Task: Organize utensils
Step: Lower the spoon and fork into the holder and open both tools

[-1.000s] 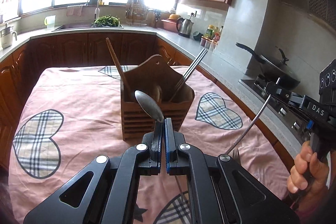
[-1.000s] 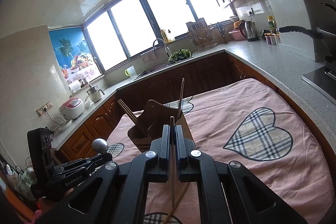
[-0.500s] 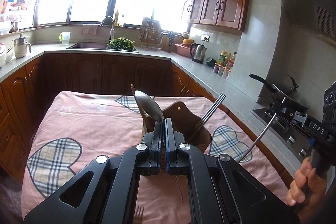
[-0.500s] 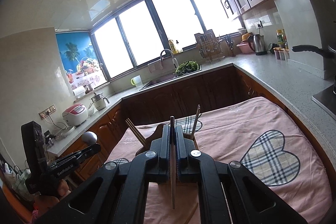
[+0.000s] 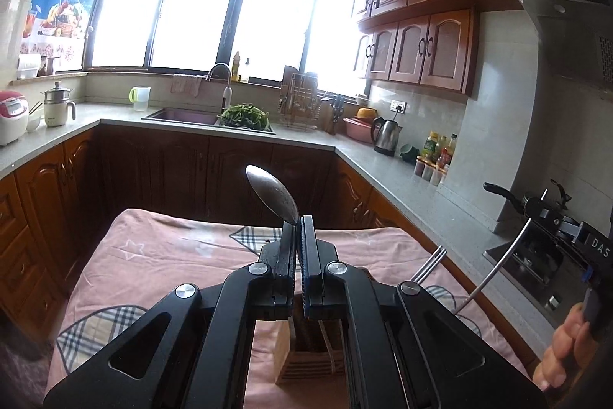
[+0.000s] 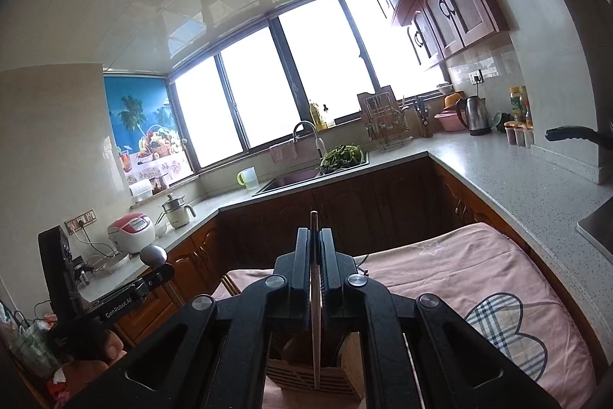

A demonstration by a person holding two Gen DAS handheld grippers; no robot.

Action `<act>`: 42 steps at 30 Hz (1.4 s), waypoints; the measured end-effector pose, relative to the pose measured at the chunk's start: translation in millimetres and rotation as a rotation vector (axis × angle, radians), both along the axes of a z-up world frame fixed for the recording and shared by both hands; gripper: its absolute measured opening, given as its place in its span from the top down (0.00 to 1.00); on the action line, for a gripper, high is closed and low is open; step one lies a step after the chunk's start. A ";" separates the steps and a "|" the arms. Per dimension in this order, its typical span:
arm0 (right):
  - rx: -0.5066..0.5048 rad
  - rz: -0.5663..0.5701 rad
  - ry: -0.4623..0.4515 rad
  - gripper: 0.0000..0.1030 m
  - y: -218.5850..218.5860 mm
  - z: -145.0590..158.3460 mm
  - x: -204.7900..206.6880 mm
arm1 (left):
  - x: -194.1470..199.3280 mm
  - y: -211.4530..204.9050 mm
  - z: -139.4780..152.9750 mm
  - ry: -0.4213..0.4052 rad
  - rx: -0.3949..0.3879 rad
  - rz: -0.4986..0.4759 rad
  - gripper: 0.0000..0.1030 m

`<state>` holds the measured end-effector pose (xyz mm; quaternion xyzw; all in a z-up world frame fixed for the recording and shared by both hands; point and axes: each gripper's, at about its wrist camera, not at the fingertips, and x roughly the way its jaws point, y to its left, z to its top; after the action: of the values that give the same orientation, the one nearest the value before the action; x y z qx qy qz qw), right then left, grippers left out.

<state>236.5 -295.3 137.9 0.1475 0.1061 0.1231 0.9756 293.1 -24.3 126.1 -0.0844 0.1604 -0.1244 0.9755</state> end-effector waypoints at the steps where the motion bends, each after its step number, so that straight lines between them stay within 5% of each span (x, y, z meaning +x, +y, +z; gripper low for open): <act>1: 0.001 -0.003 -0.007 0.96 -0.1 1.7 2.8 | 3.4 0.0 0.2 -0.005 -0.002 0.011 0.99; 11: -0.034 -0.029 -0.029 0.96 8.6 -8.7 30.8 | 35.3 -13.6 -27.3 -0.012 0.016 0.080 0.99; 26: -0.052 -0.009 0.113 0.96 23.3 -75.1 62.8 | 44.4 -47.2 -89.8 0.056 0.137 0.060 0.98; 42: 0.032 -0.035 0.160 0.95 11.2 -91.7 61.9 | 47.2 -52.2 -101.4 0.154 0.112 -0.008 0.97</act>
<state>298.4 -284.1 46.2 0.1743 0.1793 0.0955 0.9635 340.3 -76.4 24.7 -0.0386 0.2420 -0.1124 0.9630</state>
